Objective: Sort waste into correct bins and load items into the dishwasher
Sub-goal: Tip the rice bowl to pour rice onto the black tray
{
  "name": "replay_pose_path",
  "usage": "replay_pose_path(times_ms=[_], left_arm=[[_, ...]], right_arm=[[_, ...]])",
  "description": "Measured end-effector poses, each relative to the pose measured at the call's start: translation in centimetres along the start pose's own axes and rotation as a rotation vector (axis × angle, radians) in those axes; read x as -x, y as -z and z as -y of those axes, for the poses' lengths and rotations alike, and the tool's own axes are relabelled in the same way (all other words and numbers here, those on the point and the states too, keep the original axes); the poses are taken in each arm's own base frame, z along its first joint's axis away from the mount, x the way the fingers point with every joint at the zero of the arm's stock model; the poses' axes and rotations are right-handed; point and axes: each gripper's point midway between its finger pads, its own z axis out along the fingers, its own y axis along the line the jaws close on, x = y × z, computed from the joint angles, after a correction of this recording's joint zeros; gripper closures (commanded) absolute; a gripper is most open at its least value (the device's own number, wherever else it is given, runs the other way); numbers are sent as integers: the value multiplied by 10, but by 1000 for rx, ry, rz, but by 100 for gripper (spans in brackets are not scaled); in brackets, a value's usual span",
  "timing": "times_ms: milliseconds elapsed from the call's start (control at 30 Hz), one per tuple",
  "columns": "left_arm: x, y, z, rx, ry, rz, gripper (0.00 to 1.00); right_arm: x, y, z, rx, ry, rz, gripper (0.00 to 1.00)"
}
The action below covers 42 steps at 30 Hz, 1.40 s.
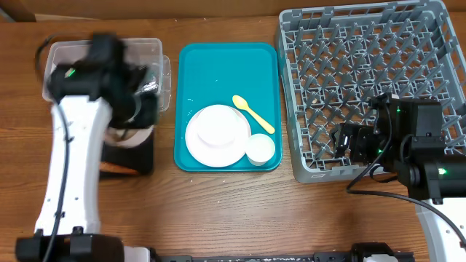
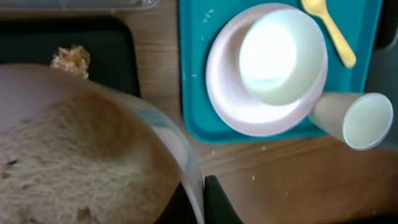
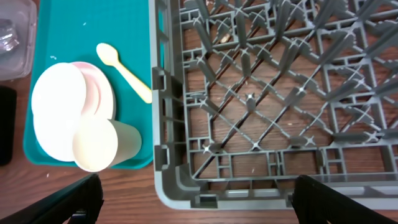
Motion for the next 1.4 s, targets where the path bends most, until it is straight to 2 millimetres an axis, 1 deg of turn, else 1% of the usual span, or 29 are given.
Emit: replay_pose_path(times_ms=[33, 67, 167, 233, 267, 367, 400, 533, 633, 667, 733, 833, 867, 1000, 1067, 1167, 1400], left_arm=[[-4, -6, -8, -19, 22, -1, 96], [-8, -16, -21, -50, 56, -2, 96], [-12, -45, -48, -157, 117, 41, 96], [-13, -58, -60, -252, 158, 91, 96], [-12, -60, -64, -297, 175, 123, 96], [-9, -57, -69, -431, 209, 207, 96], [-8, -50, -68, -513, 221, 253, 96], [5, -21, -73, -688, 227, 408, 96], [11, -13, -86, -747, 246, 481, 96], [12, -14, -89, -759, 253, 490, 96], [13, -20, -101, -797, 297, 497, 96], [15, -38, -114, -874, 363, 488, 96], [16, -44, -116, -911, 387, 484, 96], [19, -56, -120, -1046, 464, 485, 96], [20, -58, -120, -1093, 491, 488, 96], [21, -55, -120, -1131, 504, 499, 96], [23, -51, -119, -1156, 506, 513, 96]], right_arm=[[0, 0, 0, 0, 0, 0, 0], [0, 0, 0, 1, 0, -1, 0], [0, 0, -1, 3, 0, -1, 0], [0, 0, -1, 4, -1, -2, 0], [-1, 0, -1, 4, 0, -3, 0], [-2, 0, -1, 6, -1, -8, 0], [-2, 0, -1, 6, -2, -9, 0], [-4, 0, -1, 5, -3, -16, 0], [-4, 0, -1, 5, -3, -17, 0], [-4, 0, -1, 5, -4, -17, 0], [-5, 0, -1, 4, -4, -19, 0], [-5, 0, -1, 4, -5, -19, 0], [-5, 0, -1, 5, -4, -19, 0], [-5, 0, 0, 4, -5, -20, 0], [-5, 0, -1, 5, -4, -20, 0], [-5, 0, 0, 4, -5, -22, 0], [-6, 0, 0, 4, -5, -26, 0]])
